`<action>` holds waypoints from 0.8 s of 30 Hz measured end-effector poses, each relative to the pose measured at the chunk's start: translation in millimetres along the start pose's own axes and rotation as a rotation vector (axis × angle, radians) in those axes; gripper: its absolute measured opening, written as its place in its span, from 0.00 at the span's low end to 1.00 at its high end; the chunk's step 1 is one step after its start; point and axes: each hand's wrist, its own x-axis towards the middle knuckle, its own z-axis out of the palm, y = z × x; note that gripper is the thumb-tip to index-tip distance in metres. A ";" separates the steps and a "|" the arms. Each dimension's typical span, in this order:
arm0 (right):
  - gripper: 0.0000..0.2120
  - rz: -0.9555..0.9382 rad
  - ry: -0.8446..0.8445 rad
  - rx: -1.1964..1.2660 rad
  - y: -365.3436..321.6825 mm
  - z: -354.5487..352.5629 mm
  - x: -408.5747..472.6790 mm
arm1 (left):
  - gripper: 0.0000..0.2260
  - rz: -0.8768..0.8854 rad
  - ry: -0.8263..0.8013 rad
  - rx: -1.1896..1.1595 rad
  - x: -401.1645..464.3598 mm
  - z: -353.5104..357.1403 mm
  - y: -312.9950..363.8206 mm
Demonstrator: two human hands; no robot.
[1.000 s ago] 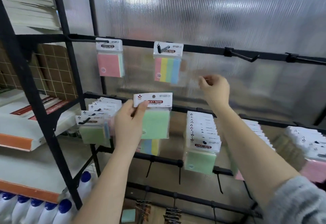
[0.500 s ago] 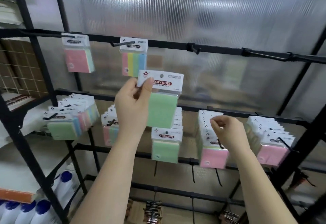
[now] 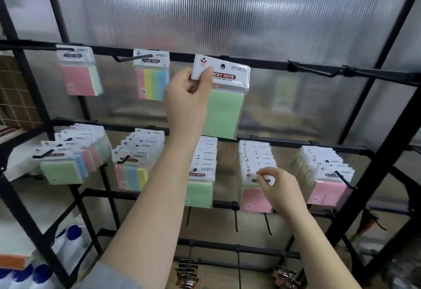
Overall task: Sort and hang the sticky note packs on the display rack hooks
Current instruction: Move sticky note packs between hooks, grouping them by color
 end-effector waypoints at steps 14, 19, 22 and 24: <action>0.07 0.001 0.058 0.018 2.5 11.1 3.4 | 0.11 0.002 -0.030 0.095 25.0 18.5 -31.6; 0.07 0.047 0.138 0.052 8.5 12.5 4.6 | 0.13 -0.045 -0.062 0.103 42.6 32.2 -52.9; 0.07 0.059 0.150 0.038 12.6 13.5 6.7 | 0.15 -0.080 -0.047 0.077 55.1 43.0 -66.9; 0.07 0.062 0.148 0.020 14.5 12.9 8.3 | 0.19 -0.124 -0.041 0.098 66.0 49.8 -73.9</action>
